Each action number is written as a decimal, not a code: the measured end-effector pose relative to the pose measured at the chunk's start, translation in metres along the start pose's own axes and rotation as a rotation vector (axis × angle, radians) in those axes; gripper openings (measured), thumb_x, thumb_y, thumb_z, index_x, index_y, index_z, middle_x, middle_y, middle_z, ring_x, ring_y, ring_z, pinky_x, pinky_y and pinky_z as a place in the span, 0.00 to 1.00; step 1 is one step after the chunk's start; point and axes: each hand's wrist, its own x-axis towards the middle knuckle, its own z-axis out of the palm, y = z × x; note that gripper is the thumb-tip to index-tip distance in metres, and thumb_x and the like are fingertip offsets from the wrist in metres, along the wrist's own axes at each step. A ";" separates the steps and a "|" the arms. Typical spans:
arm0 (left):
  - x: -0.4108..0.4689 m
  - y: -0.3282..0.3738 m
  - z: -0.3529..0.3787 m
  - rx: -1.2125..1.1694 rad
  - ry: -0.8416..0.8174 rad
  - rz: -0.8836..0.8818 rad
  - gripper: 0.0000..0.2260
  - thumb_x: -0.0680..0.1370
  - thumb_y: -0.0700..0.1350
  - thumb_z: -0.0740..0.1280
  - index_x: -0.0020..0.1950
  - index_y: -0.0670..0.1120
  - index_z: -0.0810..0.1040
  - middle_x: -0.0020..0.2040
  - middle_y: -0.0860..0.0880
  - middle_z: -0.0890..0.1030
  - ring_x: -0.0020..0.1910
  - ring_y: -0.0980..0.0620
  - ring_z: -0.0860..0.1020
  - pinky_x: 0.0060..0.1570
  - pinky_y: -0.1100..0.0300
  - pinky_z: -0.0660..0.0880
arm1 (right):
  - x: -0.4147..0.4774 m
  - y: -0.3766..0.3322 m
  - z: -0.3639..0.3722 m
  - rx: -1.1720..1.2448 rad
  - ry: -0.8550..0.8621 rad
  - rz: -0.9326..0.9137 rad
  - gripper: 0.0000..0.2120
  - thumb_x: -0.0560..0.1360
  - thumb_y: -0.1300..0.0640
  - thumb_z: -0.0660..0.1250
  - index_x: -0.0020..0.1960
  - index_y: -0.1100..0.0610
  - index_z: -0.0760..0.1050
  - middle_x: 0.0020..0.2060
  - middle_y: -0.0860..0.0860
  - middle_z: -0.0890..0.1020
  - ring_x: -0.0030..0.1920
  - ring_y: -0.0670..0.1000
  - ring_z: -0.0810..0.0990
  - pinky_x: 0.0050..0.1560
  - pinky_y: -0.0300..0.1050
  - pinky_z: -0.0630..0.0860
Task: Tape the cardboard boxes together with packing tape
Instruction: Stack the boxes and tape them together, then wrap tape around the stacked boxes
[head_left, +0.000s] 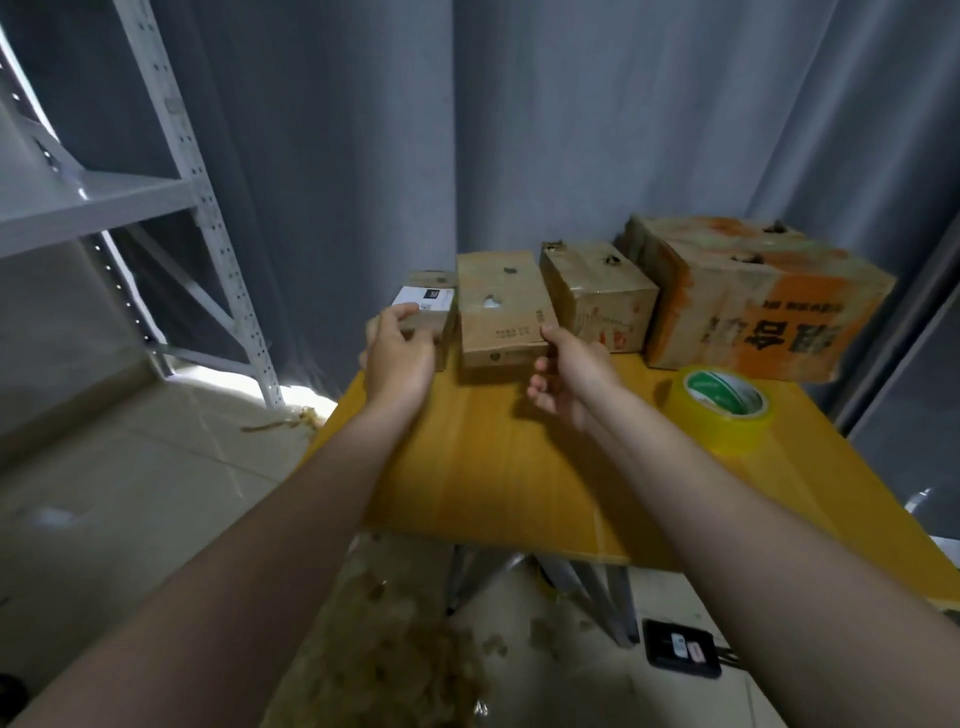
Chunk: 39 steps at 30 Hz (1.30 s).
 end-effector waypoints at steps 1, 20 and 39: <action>0.010 -0.007 -0.001 0.102 -0.035 0.024 0.12 0.82 0.44 0.63 0.62 0.55 0.80 0.74 0.52 0.70 0.73 0.44 0.66 0.70 0.57 0.61 | 0.012 -0.001 0.004 -0.006 0.018 0.021 0.13 0.84 0.51 0.65 0.62 0.59 0.76 0.33 0.51 0.74 0.29 0.48 0.74 0.27 0.41 0.77; 0.069 -0.015 0.072 0.541 -0.136 0.184 0.15 0.78 0.41 0.68 0.64 0.50 0.75 0.79 0.45 0.65 0.83 0.35 0.45 0.79 0.38 0.46 | 0.066 -0.044 -0.014 -0.723 0.121 -0.352 0.12 0.83 0.57 0.63 0.48 0.62 0.82 0.39 0.55 0.80 0.40 0.57 0.81 0.36 0.50 0.78; 0.005 0.065 0.144 -0.086 -0.315 -0.063 0.08 0.79 0.46 0.66 0.43 0.47 0.81 0.38 0.45 0.81 0.40 0.44 0.80 0.40 0.53 0.77 | 0.066 -0.050 -0.059 -1.215 0.381 -0.616 0.12 0.80 0.53 0.62 0.51 0.58 0.81 0.60 0.58 0.75 0.59 0.66 0.72 0.63 0.55 0.66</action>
